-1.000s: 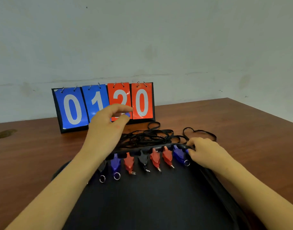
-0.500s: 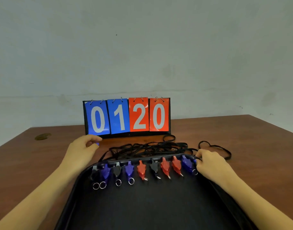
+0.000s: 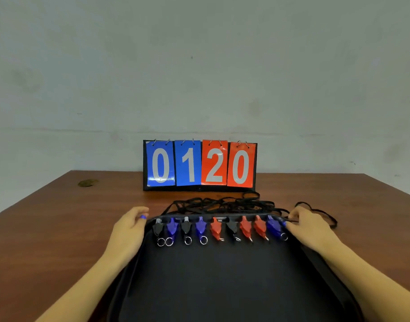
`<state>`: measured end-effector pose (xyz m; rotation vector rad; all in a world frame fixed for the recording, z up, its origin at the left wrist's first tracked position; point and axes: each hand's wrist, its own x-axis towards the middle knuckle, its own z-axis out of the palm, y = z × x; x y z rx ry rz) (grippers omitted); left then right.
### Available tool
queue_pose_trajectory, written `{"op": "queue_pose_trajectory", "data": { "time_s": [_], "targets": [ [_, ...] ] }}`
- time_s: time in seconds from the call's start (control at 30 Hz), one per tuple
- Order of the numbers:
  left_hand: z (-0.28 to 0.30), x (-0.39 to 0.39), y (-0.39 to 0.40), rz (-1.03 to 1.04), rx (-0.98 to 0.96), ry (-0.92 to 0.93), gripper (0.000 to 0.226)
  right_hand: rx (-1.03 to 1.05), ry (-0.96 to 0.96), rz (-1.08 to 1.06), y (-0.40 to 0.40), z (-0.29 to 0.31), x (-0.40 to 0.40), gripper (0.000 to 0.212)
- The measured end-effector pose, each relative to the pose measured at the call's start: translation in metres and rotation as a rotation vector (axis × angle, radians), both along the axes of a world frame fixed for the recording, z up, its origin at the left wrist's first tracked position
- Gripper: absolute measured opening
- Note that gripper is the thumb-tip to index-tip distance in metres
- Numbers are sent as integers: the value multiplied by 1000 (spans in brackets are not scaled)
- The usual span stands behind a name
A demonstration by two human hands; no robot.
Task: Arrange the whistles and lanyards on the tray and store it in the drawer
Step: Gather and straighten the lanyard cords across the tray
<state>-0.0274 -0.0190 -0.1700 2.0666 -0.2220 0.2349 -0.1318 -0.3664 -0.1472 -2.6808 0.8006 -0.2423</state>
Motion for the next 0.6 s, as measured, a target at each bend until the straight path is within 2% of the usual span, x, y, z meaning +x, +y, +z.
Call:
{"op": "queue_pose_trajectory", "data": {
  "time_s": [0.1,0.13,0.23,0.33,0.43,0.5,0.6],
  "targets": [
    [-9,5,6,-26,32,10,31,-191,175,-45,6,15,1,29],
    [-11,7,6,-31,47,17,33,-264,204,-64,13,22,2,27],
    [-17,13,6,-34,39,31,35,-411,97,-80,41,43,15,16],
    [-20,14,7,-42,58,11,39,-324,-21,100,74,50,50,18],
    [-18,13,9,-41,68,-20,42,-135,56,273,100,43,99,22],
    [-16,11,9,-43,94,-40,45,-102,81,285,110,35,127,24],
    [-12,9,6,-48,147,-47,50,-139,-34,149,118,14,155,24]
  ]
}}
